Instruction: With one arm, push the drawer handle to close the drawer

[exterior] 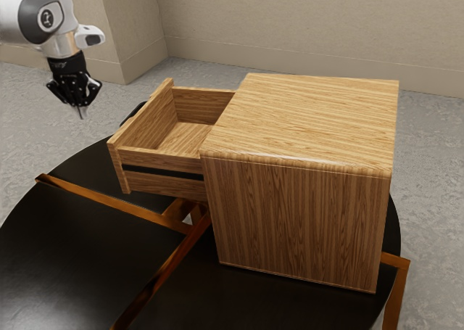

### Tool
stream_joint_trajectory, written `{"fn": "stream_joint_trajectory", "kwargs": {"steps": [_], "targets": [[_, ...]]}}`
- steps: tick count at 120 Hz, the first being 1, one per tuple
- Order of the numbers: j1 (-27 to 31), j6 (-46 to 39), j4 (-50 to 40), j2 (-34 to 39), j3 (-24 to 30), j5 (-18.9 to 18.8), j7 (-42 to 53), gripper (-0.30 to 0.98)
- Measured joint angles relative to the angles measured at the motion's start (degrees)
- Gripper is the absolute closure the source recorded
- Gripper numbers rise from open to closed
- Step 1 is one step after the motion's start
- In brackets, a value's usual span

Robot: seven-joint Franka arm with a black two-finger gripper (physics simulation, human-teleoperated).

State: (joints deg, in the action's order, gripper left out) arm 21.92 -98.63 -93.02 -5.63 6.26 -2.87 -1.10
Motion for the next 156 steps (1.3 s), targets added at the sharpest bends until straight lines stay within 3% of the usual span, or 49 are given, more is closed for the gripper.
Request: {"fn": "stream_joint_trajectory", "kwargs": {"steps": [122,156], "targets": [[0.16,-3.26,-0.03,-3.50,5.23,3.80,-1.46,0.79],[-2.69,-3.56,2.44,-5.52,5.25,3.44,-1.57,0.79]]}}
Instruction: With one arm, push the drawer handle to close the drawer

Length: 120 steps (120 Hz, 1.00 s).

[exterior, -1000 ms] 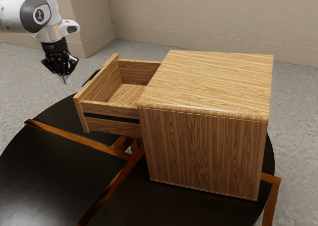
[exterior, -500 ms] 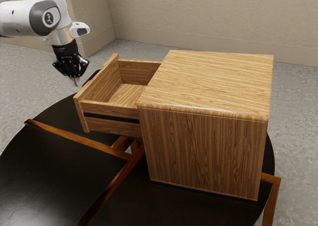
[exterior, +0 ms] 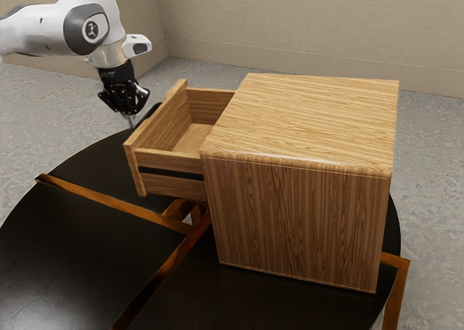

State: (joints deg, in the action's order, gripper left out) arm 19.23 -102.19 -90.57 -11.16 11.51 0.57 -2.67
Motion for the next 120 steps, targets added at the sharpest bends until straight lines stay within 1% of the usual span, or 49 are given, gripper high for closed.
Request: {"fn": "stream_joint_trajectory", "kwargs": {"steps": [28,77,120], "targets": [[-1.68,-0.07,1.02,-0.80,0.01,0.39,-0.13,0.79],[-1.94,-0.10,1.95,-1.18,1.55,2.34,-0.20,0.79],[-4.28,-0.11,1.96,-1.71,1.87,4.46,-0.23,0.78]]}}
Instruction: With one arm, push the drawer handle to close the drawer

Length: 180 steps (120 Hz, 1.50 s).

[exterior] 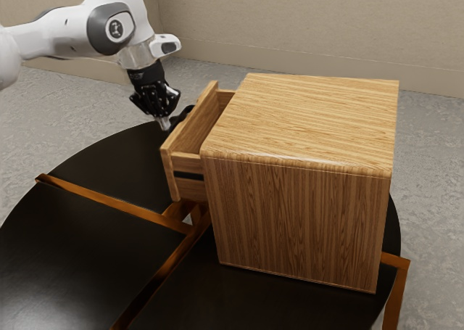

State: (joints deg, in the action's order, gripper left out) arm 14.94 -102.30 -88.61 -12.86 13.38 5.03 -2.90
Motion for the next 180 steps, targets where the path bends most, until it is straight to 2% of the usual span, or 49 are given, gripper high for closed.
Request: {"fn": "stream_joint_trajectory", "kwargs": {"steps": [180], "targets": [[-6.84,-3.40,0.07,-0.52,0.49,7.26,-0.01,0.79]]}}
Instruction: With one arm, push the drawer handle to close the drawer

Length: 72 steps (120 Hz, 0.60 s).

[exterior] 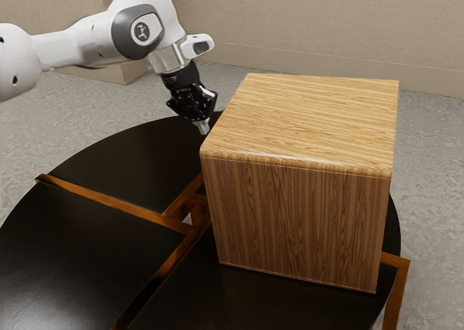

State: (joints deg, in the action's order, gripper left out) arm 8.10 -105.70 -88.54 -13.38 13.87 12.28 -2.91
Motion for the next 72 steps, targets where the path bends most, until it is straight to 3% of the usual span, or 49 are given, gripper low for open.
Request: {"fn": "stream_joint_trajectory", "kwargs": {"steps": [19,31,55,72], "targets": [[0.27,0.05,-0.09,1.21,-0.19,0.28,-0.02,0.79],[2.12,3.22,-0.29,6.13,-0.58,-3.11,-0.92,0.78],[10.70,11.81,-3.18,16.53,-0.52,-7.42,-3.21,0.36],[14.63,16.43,-2.58,17.49,-0.28,-7.91,-3.80,0.18]]}}
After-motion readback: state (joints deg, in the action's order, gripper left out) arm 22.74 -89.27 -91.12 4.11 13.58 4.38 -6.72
